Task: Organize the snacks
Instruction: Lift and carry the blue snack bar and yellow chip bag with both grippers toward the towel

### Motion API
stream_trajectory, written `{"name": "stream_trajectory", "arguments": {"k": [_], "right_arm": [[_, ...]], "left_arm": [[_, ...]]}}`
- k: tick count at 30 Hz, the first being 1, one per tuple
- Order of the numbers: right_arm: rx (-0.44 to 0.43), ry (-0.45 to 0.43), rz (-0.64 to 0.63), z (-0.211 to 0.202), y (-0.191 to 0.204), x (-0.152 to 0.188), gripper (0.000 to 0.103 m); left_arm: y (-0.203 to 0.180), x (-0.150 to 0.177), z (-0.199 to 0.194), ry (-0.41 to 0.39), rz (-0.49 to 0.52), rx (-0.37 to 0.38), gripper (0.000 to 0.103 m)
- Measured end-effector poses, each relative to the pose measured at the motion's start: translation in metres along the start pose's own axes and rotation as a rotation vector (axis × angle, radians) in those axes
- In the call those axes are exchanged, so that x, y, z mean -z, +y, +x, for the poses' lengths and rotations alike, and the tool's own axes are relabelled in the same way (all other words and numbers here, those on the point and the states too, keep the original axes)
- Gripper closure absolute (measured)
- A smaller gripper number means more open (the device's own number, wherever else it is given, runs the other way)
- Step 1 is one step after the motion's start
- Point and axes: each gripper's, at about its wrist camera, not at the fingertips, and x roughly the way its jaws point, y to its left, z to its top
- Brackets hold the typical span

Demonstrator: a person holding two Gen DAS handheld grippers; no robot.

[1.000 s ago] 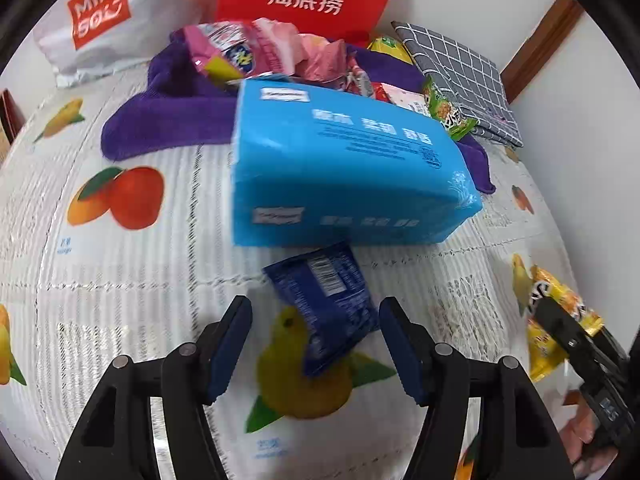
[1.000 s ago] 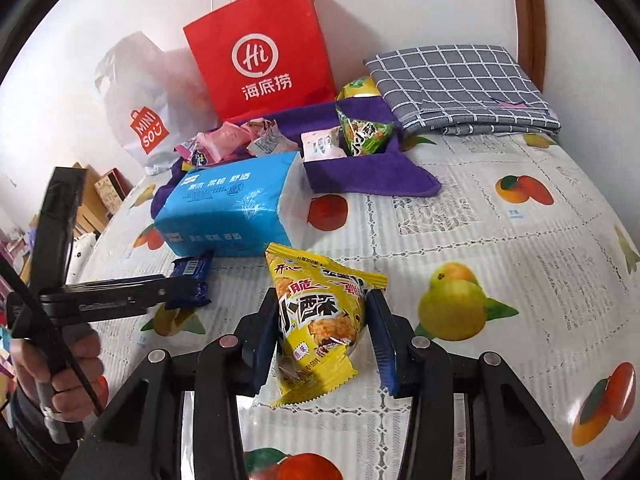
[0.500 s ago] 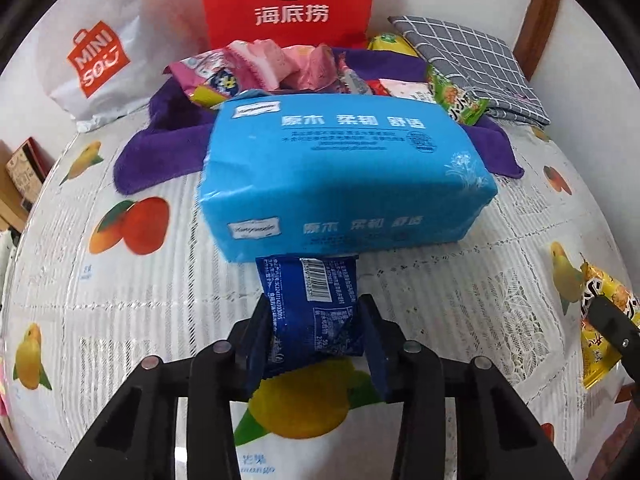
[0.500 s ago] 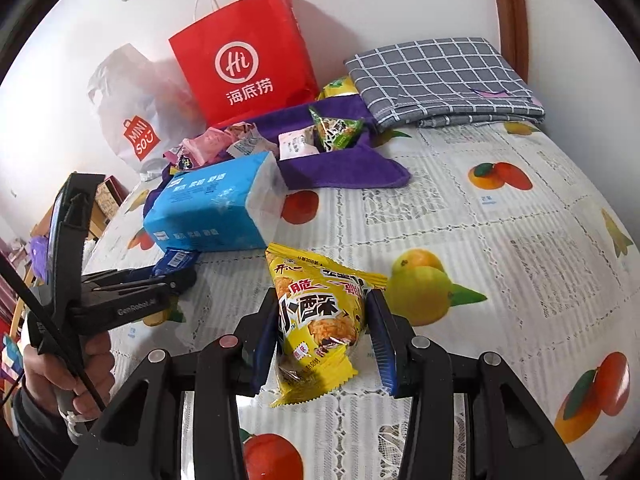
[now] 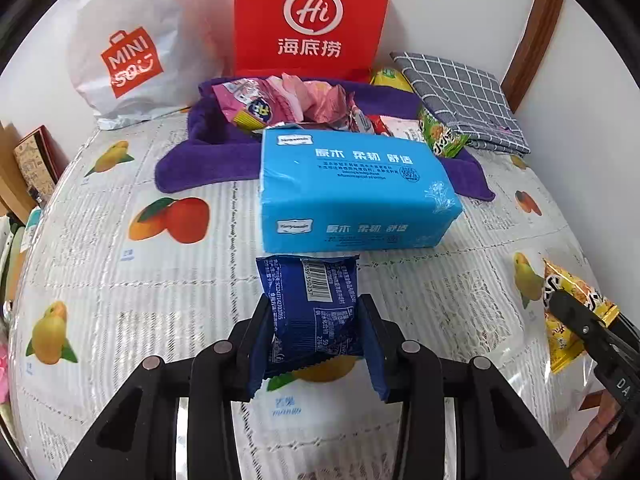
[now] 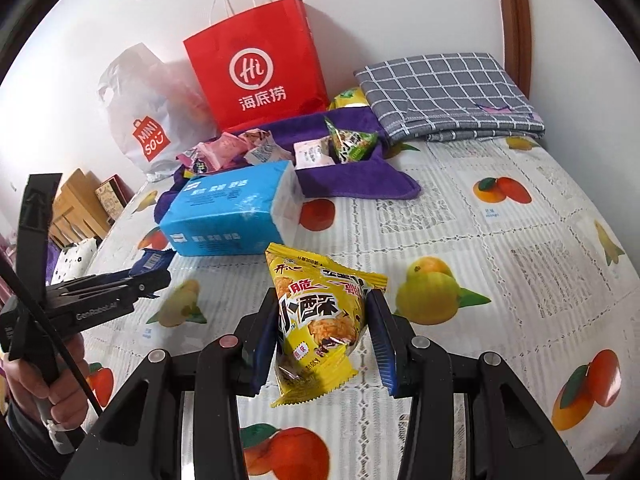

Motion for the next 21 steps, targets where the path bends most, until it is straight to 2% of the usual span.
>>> {"name": "stream_trajectory", "arguments": {"k": [21], "right_arm": [[-0.002,-0.051,-0.007,-0.036,0.039,-0.009,0.06]], "left_arm": [[0.018,0.004,-0.051,-0.077,0.007,0.041,0.064]]}}
